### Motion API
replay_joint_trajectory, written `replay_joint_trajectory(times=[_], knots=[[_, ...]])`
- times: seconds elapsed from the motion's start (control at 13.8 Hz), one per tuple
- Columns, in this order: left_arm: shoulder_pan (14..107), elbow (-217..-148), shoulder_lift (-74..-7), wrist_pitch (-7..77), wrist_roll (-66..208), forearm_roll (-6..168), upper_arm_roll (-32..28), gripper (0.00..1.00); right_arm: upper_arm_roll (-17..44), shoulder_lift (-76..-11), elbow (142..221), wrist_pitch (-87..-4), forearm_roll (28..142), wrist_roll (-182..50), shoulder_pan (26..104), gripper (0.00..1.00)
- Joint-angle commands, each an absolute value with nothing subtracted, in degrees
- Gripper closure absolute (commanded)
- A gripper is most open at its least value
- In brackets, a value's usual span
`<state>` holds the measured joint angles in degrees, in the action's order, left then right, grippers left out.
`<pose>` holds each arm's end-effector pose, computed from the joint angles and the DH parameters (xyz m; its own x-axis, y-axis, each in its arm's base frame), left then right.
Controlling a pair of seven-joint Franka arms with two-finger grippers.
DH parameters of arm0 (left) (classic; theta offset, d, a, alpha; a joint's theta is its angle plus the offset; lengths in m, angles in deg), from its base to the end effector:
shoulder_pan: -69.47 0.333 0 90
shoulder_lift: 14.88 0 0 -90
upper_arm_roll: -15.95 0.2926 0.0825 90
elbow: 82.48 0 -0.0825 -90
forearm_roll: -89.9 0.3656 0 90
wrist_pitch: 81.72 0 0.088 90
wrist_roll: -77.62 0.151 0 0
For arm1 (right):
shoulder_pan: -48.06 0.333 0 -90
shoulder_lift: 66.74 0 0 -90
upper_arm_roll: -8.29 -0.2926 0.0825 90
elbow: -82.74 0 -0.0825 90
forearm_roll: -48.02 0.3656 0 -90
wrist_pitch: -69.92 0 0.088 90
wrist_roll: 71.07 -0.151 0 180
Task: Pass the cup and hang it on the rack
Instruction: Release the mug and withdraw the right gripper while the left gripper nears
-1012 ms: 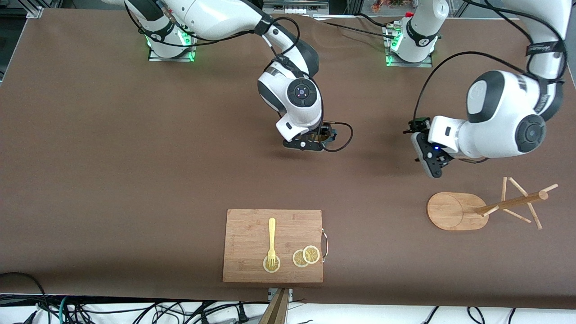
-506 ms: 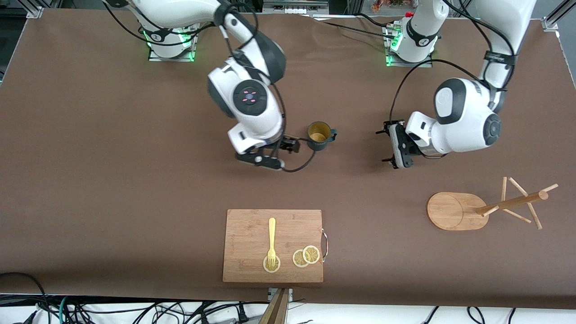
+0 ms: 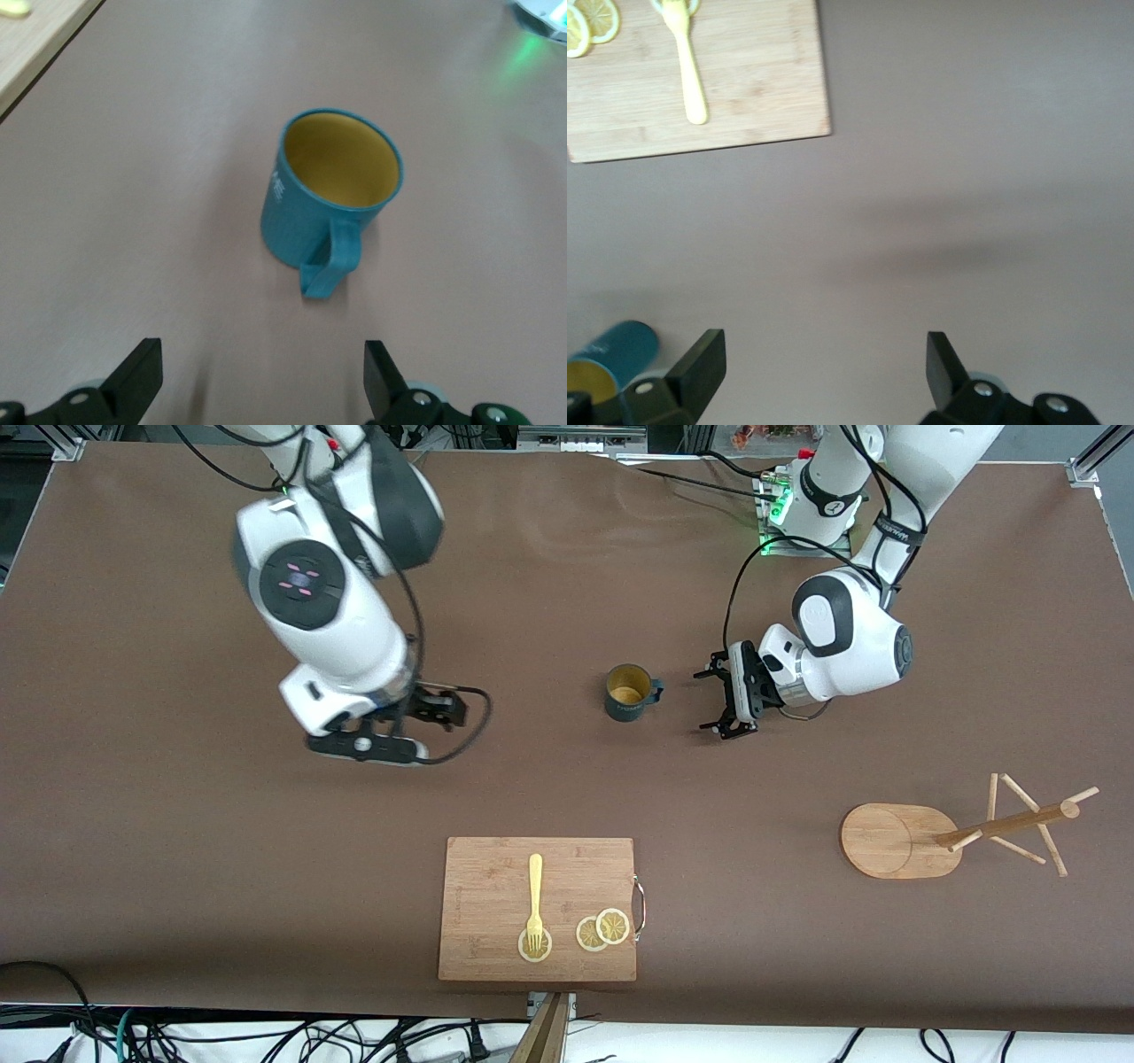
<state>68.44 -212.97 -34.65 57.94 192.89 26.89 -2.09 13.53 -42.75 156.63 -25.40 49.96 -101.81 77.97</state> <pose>0.4666 -0.2004 0.1594 0.2070 -0.7370 0.6434 -0.9755 -0.1050 0.1936 0.5836 0.2835 0.4444 0.9941 -0.1029 -0.0351 -0.1021 -0.9945 0.0251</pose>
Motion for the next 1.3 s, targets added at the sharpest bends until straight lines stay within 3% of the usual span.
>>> replay_joint_trajectory(times=[0.0,0.29,0.43,0.65,1.23], knots=[[68.07,-213.00,-38.16,58.82,209.14,16.90,-2.07,0.00,17.94,-53.45,168.32,-25.36,51.88,-94.21,77.50,0.00],[67.28,-213.09,-42.73,58.99,223.93,4.41,-1.98,0.00,23.40,-59.97,171.78,-22.03,52.15,-81.37,77.24,0.00],[66.14,-213.00,-43.79,58.99,228.95,-0.86,-1.98,0.00,21.31,-60.06,171.25,-18.78,52.23,-79.70,72.35,0.00],[65.17,-213.00,-44.50,60.39,230.11,-2.65,-1.98,0.00,8.24,-60.33,171.16,-18.06,51.54,-77.23,57.68,0.00],[62.97,-212.38,-45.20,62.25,230.11,-5.10,-2.07,0.00,9.35,-62.09,170.99,-15.25,49.86,-74.94,53.95,0.00]])
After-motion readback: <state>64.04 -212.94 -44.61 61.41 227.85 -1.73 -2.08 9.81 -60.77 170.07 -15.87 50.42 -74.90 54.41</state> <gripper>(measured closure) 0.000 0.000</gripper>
